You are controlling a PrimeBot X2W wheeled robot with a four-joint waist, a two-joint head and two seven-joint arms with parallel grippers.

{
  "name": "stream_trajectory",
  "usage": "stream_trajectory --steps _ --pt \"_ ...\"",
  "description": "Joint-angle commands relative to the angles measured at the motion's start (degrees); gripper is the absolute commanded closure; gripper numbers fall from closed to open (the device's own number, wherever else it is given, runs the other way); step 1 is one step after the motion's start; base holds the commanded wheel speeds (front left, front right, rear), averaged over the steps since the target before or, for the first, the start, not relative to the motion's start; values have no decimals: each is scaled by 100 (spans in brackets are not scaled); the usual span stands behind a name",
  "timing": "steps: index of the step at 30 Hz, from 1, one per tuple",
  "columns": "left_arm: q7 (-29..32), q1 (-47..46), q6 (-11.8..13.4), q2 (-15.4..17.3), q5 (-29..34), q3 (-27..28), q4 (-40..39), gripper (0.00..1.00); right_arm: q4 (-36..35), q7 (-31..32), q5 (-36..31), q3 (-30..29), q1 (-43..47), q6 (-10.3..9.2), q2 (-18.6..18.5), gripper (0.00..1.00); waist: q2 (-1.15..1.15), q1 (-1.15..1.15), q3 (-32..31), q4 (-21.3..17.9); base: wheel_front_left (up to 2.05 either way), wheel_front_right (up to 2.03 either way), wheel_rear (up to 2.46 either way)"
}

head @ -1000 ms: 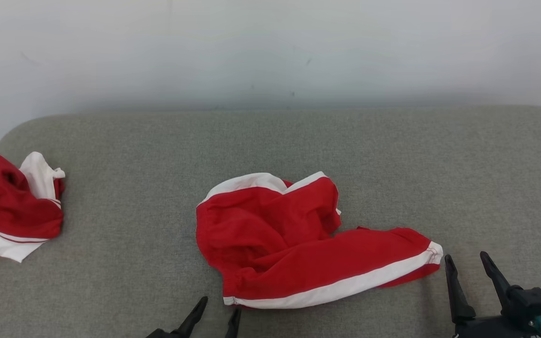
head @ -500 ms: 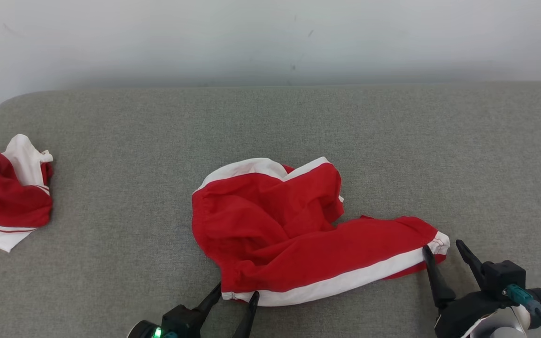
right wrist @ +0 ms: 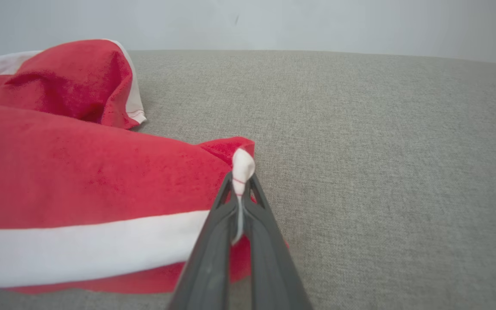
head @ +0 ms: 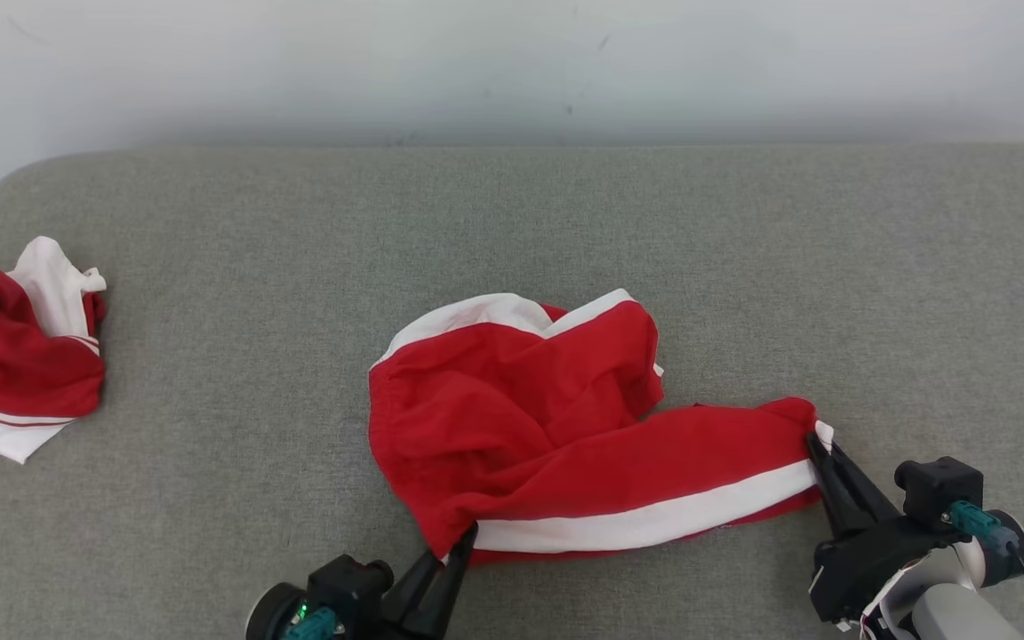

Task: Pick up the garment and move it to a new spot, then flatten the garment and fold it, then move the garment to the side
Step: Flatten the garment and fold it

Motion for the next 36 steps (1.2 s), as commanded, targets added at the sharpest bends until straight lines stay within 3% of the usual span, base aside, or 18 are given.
stream_trajectory --steps 1,7,14,18,24,31,36 --pt "-4 -6 9 51 -16 47 -74 100 -101 0 109 33 79 6 -17 100 -1 0 -39 -9 0 0 0" --pt "-4 -85 8 238 -128 316 -429 100 -676 -1 260 274 93 6 -100 100 -1 0 -176 -147 0 0 0" --pt "45 -1179 8 559 -348 181 -601 100 -1078 -1 736 463 -629 6 -76 100 -1 0 -49 -249 0 0 0" --pt "328 -2413 8 804 -778 46 -573 100 -1105 69 1082 591 -1576 6 -165 100 -1 0 367 -310 0 0 0" --pt "926 -4698 8 1060 -1552 114 -365 100 -993 561 1955 241 -3504 6 -185 100 -1 0 1466 -499 0 0 0" --pt "1523 -7081 8 1160 -1911 110 178 100 -587 1191 2473 -266 -5567 6 -233 100 -1 0 2495 -709 0 0 0" --pt "1548 -8695 9 910 -2041 8 795 100 -26 1498 2330 -493 -7008 6 -361 100 -1 0 2956 -735 0 0 0"
